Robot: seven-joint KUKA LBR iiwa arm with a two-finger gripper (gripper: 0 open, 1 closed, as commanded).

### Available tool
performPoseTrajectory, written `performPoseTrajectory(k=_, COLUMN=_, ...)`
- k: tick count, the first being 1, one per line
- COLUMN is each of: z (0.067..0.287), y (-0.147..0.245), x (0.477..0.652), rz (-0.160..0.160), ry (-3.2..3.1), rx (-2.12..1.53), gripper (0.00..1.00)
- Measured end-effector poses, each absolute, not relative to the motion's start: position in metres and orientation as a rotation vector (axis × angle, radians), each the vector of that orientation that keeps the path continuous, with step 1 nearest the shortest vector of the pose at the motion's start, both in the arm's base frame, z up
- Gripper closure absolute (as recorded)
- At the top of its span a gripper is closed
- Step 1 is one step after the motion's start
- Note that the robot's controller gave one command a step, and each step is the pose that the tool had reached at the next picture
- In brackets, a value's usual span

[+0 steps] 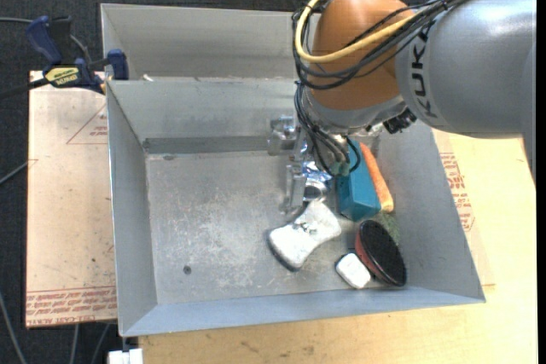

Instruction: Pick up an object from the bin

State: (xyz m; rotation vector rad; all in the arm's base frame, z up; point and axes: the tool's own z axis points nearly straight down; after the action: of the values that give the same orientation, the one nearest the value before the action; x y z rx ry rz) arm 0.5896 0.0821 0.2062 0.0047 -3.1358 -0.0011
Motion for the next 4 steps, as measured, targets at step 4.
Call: performPoseTrajectory(k=4, z=0.117, y=0.026, x=0.531, rz=-0.004, ry=-3.086, rx=0.633, gripper=0.00)
